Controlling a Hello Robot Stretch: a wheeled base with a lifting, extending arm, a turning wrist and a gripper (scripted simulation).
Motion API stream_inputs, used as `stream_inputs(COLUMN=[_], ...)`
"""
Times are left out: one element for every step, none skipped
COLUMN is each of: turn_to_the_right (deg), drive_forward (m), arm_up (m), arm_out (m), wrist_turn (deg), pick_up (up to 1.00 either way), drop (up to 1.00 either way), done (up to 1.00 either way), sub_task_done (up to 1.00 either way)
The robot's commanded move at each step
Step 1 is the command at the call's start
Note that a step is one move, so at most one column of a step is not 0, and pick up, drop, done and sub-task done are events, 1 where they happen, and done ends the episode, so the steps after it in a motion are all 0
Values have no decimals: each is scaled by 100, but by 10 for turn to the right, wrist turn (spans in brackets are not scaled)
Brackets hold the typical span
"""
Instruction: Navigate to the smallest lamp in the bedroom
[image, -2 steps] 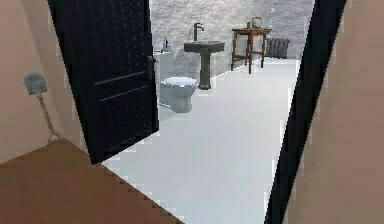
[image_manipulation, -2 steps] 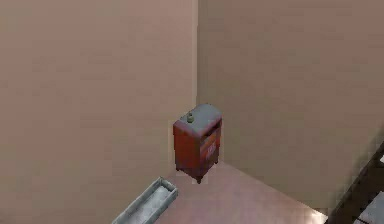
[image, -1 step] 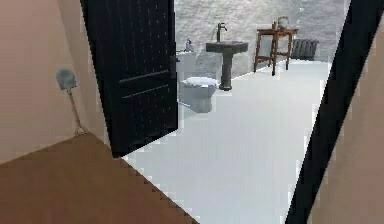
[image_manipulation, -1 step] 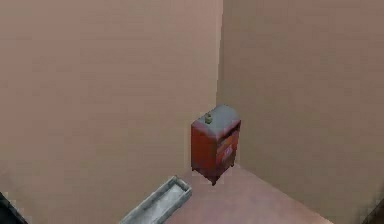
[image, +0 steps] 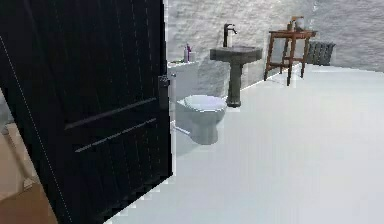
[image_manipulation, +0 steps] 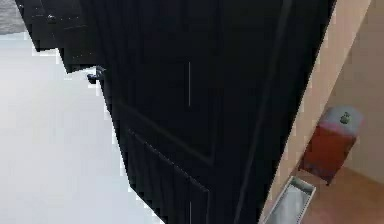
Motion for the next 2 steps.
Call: stream_inputs(turn_to_the_right=[390,0], drive_forward=[0,100], arm_up=[0,0], arm_out=[0,0], wrist_turn=[0,0], pick_up=[0,0], drop=[0,0], done=[0,0], sub_task_done=[0,0])
